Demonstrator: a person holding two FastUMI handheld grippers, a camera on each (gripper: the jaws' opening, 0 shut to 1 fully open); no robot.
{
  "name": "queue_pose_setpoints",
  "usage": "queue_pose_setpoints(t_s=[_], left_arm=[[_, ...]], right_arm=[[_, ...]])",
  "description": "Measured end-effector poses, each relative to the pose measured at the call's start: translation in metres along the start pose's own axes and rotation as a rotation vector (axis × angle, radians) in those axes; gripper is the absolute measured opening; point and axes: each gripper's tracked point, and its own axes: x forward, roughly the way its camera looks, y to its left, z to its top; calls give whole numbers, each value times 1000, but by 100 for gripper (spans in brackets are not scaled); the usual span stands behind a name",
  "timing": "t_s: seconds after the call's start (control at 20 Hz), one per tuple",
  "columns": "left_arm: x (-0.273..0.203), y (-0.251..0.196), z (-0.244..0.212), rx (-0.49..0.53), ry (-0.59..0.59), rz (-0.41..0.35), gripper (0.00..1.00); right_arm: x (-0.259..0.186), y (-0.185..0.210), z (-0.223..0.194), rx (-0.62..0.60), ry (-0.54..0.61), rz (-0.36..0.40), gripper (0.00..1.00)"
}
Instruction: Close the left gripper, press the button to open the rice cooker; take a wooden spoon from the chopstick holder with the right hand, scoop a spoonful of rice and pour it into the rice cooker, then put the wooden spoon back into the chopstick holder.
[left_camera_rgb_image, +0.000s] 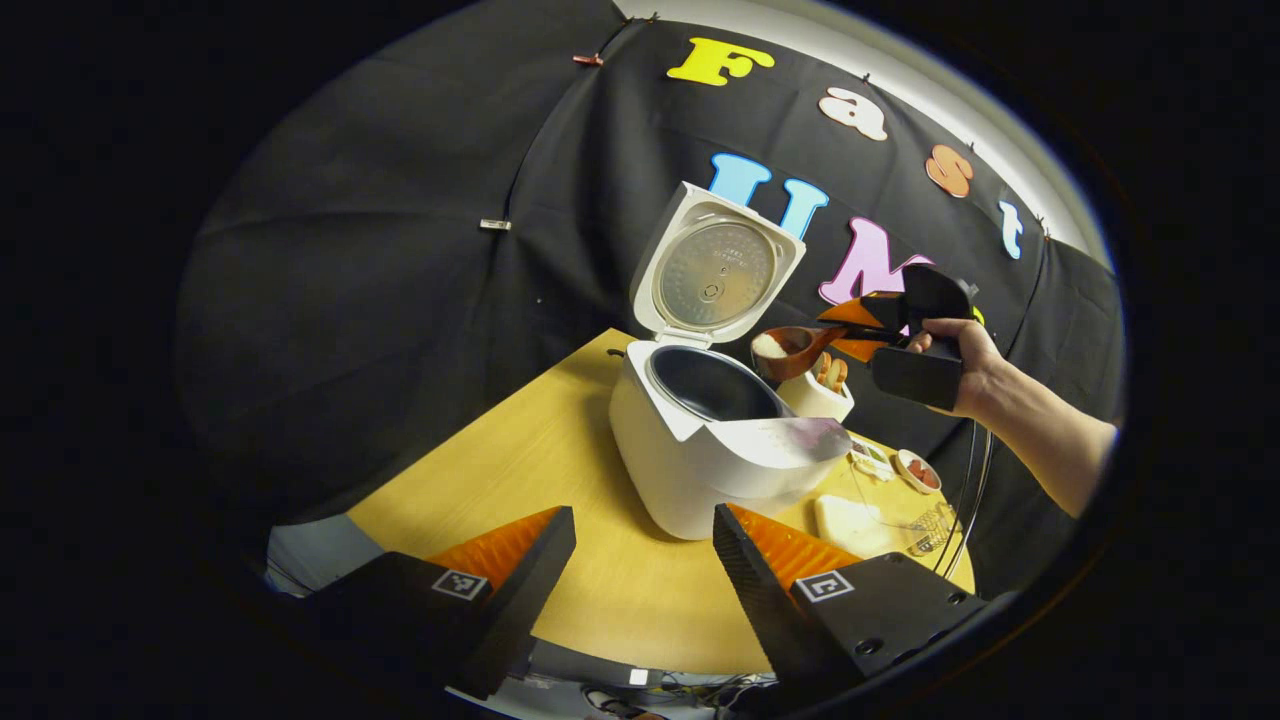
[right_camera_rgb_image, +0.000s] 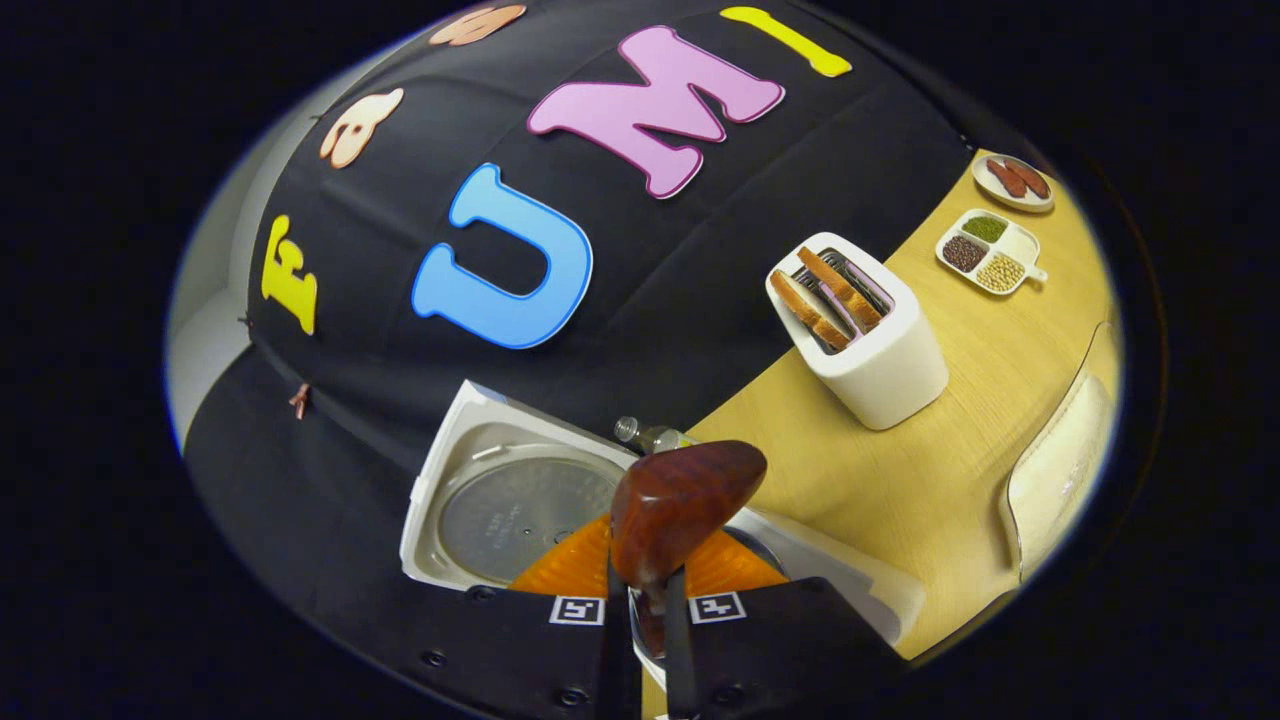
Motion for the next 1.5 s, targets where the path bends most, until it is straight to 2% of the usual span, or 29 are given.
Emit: queue_pose_setpoints(t_s=[0.15, 0.3, 0.5, 0.8, 1.0, 1.25, 1.5], left_arm=[[-2, 11, -2, 14, 13, 21, 96], [1, 12, -3, -21, 23, 31, 96], [-1, 9, -5, -31, 31, 31, 96], [0, 9, -3, -1, 29, 21, 96], [-1, 7, -2, -13, 16, 11, 96], [-1, 3, -3, -11, 18, 7, 96], [-1, -4, 3, 2, -8, 8, 96]], right_arm=[[9, 9, -12, -166, -16, 15, 16], [16, 20, -20, -363, -32, 52, 16], [19, 43, -26, -604, -66, 124, 16], [17, 76, -44, -857, -78, 264, 16], [10, 84, -60, -1104, -107, 334, 16], [12, 77, -74, -1195, -84, 352, 16], [5, 79, -61, -1103, -80, 335, 16]])
